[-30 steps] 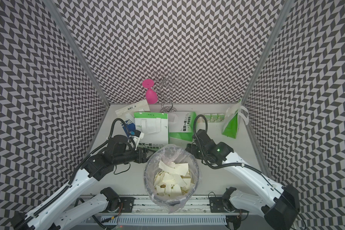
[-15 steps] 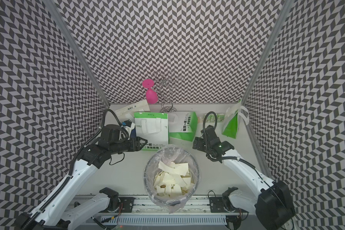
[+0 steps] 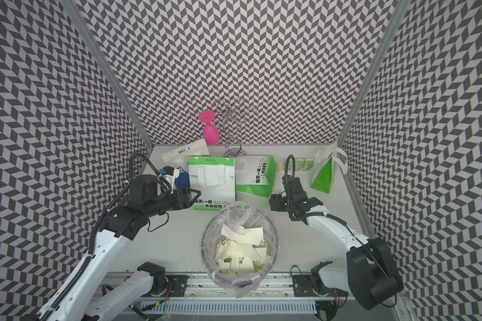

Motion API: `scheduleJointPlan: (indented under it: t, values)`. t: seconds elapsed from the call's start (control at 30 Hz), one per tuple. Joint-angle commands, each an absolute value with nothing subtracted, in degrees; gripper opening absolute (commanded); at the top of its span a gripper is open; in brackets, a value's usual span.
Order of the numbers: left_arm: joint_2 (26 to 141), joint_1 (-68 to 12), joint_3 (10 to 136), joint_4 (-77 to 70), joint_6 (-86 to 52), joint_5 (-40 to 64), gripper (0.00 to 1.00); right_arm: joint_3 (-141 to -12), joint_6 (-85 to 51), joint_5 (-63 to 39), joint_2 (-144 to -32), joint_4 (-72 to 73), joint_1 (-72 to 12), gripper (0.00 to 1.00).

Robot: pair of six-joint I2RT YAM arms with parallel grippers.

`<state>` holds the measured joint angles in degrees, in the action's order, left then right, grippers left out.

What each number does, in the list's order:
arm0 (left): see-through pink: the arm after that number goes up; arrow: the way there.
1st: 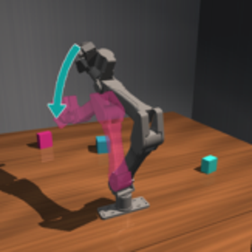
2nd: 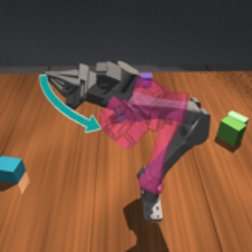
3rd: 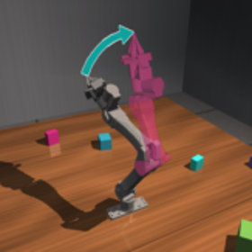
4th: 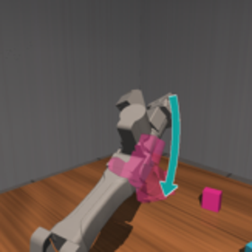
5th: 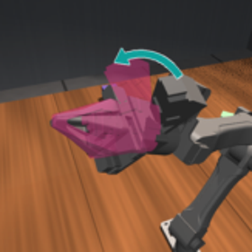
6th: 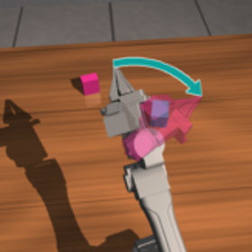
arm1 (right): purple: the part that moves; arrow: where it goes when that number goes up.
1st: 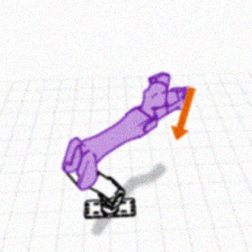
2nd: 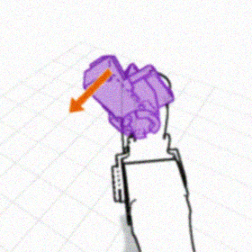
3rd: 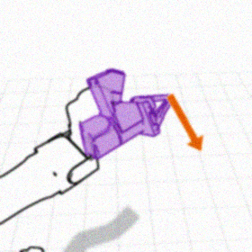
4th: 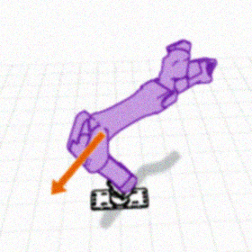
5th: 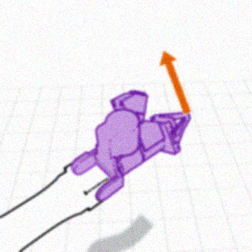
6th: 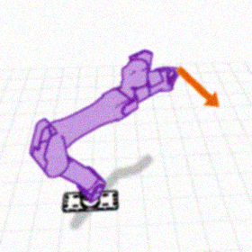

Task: Shred takeout receipts and throw away
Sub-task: Pick up the takeout receipt from the center of the board.

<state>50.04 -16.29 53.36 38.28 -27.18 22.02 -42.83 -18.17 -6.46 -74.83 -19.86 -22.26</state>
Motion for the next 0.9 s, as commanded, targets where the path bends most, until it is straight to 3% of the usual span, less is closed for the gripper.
scheduleJointPlan:
  t: [0.0,0.5,0.6,0.87]
  values:
    - [49.6,-15.5,51.5,34.1,-31.2,25.7,0.74,-42.5,-15.6,-10.4,-76.8,-14.1,-22.5,0.73]
    - [52.3,-10.0,48.8,33.1,-31.9,30.3,0.78,-43.1,-15.3,-3.3,-89.9,-1.1,-34.0,0.65]
    - [52.4,-9.9,48.8,34.3,-30.6,29.9,0.78,-44.4,-15.9,-1.3,-92.8,0.5,-34.9,0.59]
    - [53.7,-9.8,49.6,35.3,-29.8,30.2,0.78,-47.3,-13.7,2.3,-98.4,1.5,-35.9,0.58]
